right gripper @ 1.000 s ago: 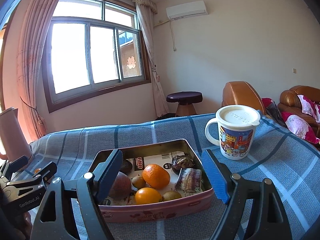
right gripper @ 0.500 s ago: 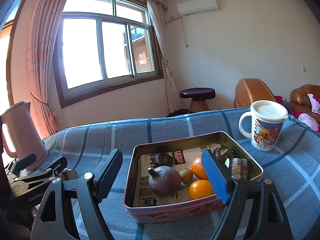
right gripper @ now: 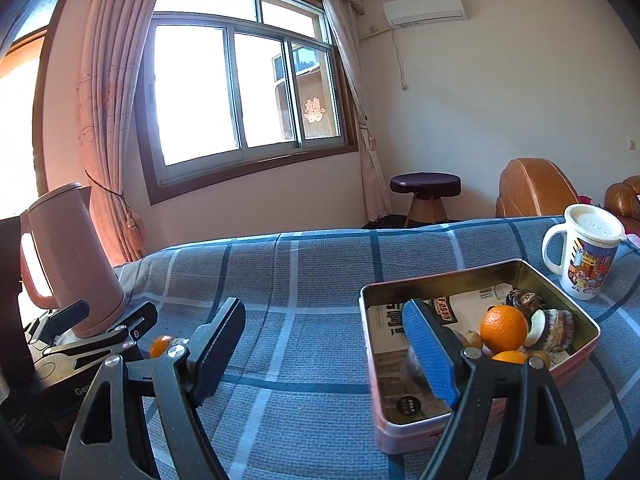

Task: Organize fruits
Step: 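Move both open tools toward the small orange and brown cylindrical cut piece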

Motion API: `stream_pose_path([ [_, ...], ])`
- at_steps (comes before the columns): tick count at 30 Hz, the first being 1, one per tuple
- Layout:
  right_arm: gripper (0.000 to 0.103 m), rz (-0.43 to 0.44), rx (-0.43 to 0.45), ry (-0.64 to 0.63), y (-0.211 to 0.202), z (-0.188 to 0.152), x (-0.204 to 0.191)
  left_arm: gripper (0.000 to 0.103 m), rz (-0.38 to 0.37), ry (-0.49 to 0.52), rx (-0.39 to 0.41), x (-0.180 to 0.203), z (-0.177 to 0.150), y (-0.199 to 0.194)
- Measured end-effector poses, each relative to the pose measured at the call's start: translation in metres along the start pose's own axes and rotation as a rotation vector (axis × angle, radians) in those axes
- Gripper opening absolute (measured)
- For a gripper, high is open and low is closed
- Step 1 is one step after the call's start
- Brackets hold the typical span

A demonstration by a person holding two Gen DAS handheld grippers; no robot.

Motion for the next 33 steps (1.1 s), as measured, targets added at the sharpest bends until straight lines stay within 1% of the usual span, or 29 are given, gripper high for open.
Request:
stream_pose_path([
  [3, 0.082, 0.012, -0.016, -0.012, 0.005, -0.002, -0.011, 0.103, 0.018, 0.011, -0.015, -0.017, 0.000, 0.003],
  [7, 0.082, 0.036, -0.044, -0.024, 0.011, -0.006, -0.026, 0.103, 0.088, -0.011, -0.058, -0.054, -0.003, 0.009],
  [11, 0.082, 0.067, -0.105, -0.049, 0.023, -0.013, -0.045, 0.103, 0.165, -0.048, -0.091, -0.091, -0.007, 0.013],
  [13, 0.082, 0.092, -0.146, -0.058, 0.030, -0.018, -0.056, 0.103, 0.203, -0.057, -0.110, -0.104, -0.009, 0.014],
  [14, 0.082, 0.108, -0.168, -0.062, 0.034, -0.021, -0.062, 0.103, 0.210, -0.065, -0.118, -0.108, -0.011, 0.015],
  [17, 0.082, 0.145, -0.231, -0.077, 0.044, -0.031, -0.077, 0.103, 0.214, -0.079, -0.130, -0.113, -0.014, 0.015],
  [19, 0.082, 0.163, -0.278, -0.099, 0.050, -0.039, -0.088, 0.103, 0.219, -0.068, -0.140, -0.112, -0.015, 0.016],
  [23, 0.082, 0.254, -0.375, -0.157, 0.056, -0.058, -0.116, 0.103, 0.249, -0.041, -0.168, -0.113, -0.019, 0.017],
  [25, 0.082, 0.255, -0.418, -0.198, 0.060, -0.068, -0.125, 0.103, 0.249, -0.041, -0.171, -0.114, -0.019, 0.017],
  [28, 0.082, 0.255, -0.460, -0.206, 0.065, -0.076, -0.131, 0.103, 0.250, -0.046, -0.176, -0.115, -0.019, 0.018],
  [33, 0.082, 0.250, -0.489, -0.169, 0.069, -0.079, -0.128, 0.103, 0.251, -0.050, -0.186, -0.118, -0.019, 0.022],
])
Point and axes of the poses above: each gripper's, at about its wrist camera, not at the fingertips, and y roughly the way its jaws point, x to its right, z to its top, the point moved 10 cm from there along y, roughly the way its jaws point, and after that the axes turned 10 degrees about -z, right-handed, at the moved point
